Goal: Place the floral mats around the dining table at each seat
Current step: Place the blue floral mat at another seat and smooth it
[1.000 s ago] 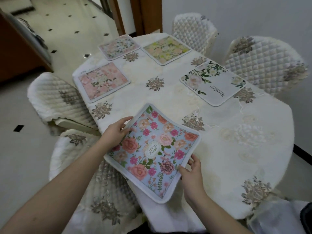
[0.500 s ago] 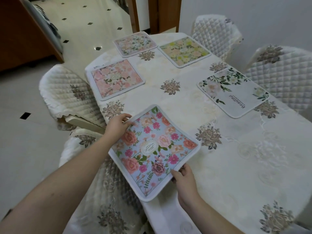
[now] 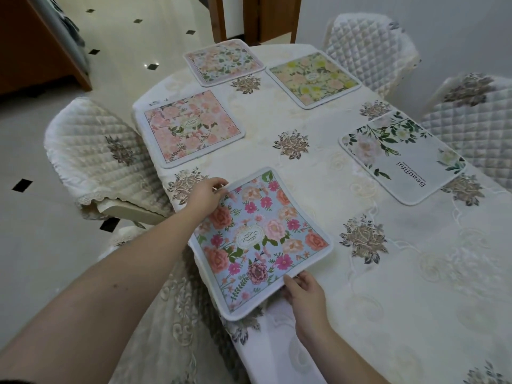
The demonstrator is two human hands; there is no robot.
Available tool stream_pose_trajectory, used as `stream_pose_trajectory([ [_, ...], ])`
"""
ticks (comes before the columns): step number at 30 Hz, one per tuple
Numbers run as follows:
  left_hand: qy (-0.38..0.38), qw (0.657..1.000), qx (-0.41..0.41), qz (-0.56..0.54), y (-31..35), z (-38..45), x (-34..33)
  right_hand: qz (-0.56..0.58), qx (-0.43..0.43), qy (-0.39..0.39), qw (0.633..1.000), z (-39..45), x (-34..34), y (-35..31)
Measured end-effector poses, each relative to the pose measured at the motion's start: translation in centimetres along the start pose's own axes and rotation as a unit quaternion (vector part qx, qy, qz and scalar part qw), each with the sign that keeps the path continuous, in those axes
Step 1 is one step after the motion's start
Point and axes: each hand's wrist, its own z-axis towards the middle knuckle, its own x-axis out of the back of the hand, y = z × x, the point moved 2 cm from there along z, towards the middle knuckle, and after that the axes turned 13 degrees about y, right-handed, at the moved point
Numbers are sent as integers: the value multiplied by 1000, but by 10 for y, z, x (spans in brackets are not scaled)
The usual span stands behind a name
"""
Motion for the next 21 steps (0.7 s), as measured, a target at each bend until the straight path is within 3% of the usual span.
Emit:
stream_pose_trajectory([
  [6,0,999,-2,32,-10,14,-8,-27,-33,-9,999,8,-5,7],
  [21,44,999,19,-6,-19,8,-19,-92,21,5,996,19,7,15],
])
